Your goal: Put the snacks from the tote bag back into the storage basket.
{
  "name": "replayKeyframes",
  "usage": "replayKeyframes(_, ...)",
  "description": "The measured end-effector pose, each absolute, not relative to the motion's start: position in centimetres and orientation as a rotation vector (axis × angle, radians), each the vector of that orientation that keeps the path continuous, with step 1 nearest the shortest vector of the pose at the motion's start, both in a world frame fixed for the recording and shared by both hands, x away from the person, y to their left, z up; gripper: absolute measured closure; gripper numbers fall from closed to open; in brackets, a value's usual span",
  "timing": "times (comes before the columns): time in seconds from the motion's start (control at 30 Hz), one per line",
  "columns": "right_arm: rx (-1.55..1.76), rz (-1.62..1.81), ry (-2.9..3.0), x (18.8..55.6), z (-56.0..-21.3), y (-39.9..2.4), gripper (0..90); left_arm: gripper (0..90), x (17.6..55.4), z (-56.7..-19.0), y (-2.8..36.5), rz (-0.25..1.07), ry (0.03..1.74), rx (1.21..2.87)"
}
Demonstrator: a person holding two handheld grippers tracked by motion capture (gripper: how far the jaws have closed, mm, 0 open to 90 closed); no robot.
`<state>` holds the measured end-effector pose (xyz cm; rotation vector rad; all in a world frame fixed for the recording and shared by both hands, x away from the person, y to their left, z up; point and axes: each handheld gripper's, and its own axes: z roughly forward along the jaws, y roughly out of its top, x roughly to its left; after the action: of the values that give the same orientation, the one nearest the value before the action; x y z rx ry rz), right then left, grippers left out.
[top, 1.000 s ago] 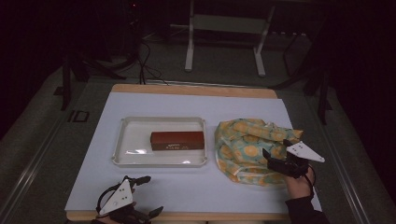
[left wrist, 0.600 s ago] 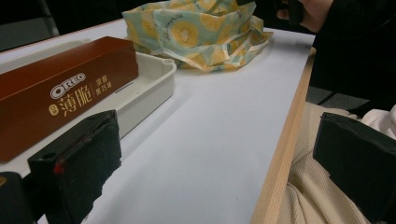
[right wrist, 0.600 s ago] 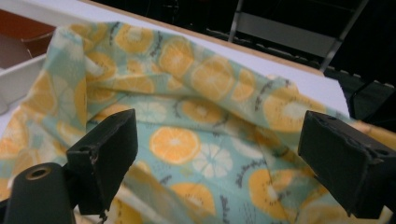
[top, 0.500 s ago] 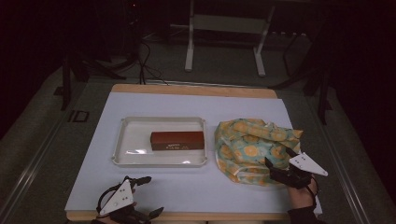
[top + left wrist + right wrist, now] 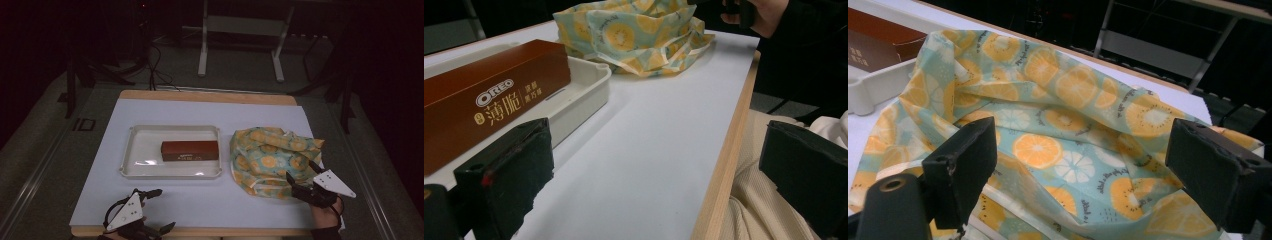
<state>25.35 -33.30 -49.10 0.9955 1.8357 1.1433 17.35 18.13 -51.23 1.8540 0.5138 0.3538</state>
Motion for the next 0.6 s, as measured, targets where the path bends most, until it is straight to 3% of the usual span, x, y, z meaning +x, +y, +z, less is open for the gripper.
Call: replayKeyframes(0.6, 0.964, 1.185, 1.863, 25.60, -49.41, -33.02, 13.3, 1.3, 17.28, -51.23, 18.17, 0.353, 0.510, 1.849)
